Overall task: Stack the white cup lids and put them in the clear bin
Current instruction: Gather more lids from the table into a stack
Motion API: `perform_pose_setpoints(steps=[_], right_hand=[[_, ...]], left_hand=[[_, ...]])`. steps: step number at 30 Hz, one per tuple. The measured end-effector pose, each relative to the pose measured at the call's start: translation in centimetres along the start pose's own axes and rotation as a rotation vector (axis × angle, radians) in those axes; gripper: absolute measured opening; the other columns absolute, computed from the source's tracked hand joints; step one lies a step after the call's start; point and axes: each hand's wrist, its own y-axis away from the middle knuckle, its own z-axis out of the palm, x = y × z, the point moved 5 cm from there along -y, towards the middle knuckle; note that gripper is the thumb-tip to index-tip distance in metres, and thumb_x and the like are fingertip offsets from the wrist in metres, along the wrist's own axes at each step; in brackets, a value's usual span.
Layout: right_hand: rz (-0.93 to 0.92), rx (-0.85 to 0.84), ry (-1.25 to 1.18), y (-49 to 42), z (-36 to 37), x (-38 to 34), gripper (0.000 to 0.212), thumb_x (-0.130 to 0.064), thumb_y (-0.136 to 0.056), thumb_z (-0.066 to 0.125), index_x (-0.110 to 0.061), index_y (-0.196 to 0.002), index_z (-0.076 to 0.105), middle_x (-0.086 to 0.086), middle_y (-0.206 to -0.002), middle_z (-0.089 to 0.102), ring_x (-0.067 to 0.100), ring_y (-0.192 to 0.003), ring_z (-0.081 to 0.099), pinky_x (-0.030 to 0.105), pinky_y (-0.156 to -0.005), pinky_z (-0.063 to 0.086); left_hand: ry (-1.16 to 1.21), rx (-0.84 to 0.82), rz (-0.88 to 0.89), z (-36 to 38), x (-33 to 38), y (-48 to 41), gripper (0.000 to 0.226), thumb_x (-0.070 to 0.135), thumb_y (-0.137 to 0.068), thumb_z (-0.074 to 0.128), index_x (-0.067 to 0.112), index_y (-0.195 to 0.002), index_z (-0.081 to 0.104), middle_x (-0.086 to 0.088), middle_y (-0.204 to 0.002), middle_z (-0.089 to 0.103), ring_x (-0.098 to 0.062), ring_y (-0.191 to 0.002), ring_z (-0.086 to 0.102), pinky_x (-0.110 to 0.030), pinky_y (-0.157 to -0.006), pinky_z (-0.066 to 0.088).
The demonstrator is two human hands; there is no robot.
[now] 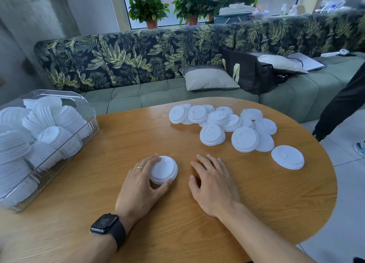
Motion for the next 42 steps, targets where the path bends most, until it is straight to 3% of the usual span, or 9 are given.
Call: perform_pose_setpoints(steps=[18,24,29,36,39,42], right_hand=[[0.003,-0.015,-0.001,-0.1,0.1,0.0,0.054,-0.046,-0.102,0.035,-0.029,-0.151,0.046,-0.007,-0.165,0.034,0.017,-0.155,0.020,0.041,-0.130,0.012],[0.004,-0.012,-0.004,0.0,0.1,0.1,0.054,-0.046,-0.102,0.035,-0.028,-0.151,0.046,-0.006,-0.165,0.035,0.018,-0.155,0.021,0.041,-0.130,0.013],[-0.002,-0.015,-0.002,-0.1,0.1,0.1,0.054,-0.045,-0.102,0.034,-0.028,-0.152,0.045,-0.006,-0.165,0.034,0.018,-0.155,0.021,0.041,-0.129,0.012],[-0.007,-0.005,-0.002,0.0,0.2,0.1,0.055,-0.046,-0.102,0.033,-0.026,-0.151,0.045,-0.005,-0.165,0.035,0.019,-0.155,0.021,0.041,-0.129,0.014],[0.003,0.010,-0.019,0.0,0.2,0.2,0.056,-0.047,-0.101,0.034,-0.024,-0.151,0.045,-0.004,-0.164,0.037,0.018,-0.155,0.023,0.040,-0.129,0.015],[0.004,0.030,-0.051,-0.1,0.1,0.3,0.054,-0.047,-0.103,0.035,-0.023,-0.151,0.045,-0.006,-0.162,0.039,0.016,-0.153,0.024,0.037,-0.128,0.018]], left_hand=[[-0.035,-0.039,-0.019,0.1,-0.1,-0.1,0.066,0.070,-0.083,0.058,0.042,-0.141,0.044,0.018,-0.145,0.047,-0.005,-0.135,0.036,-0.031,-0.113,0.033],[0.018,-0.097,-0.081,-0.1,0.1,0.0,0.081,0.076,-0.078,0.061,0.041,-0.147,0.035,0.023,-0.138,0.043,-0.007,-0.133,0.037,-0.030,-0.111,0.034],[0.045,-0.181,-0.124,0.2,-0.4,0.0,0.094,0.093,-0.067,0.052,0.048,-0.147,0.031,0.017,-0.147,0.043,-0.014,-0.137,0.036,-0.035,-0.112,0.037],[0.022,-0.221,-0.120,0.2,0.1,-0.1,0.099,0.091,-0.067,0.057,0.047,-0.151,0.026,0.019,-0.151,0.040,-0.012,-0.141,0.032,-0.035,-0.115,0.032],[0.106,-0.172,-0.118,-0.3,0.3,-0.4,0.091,0.088,-0.071,0.055,0.043,-0.148,0.034,0.020,-0.141,0.048,-0.005,-0.132,0.041,-0.031,-0.109,0.035],[0.180,-0.028,-0.134,-1.1,0.8,-1.8,0.056,0.062,-0.089,0.059,0.035,-0.137,0.049,0.016,-0.129,0.056,-0.006,-0.124,0.049,-0.030,-0.101,0.041]])
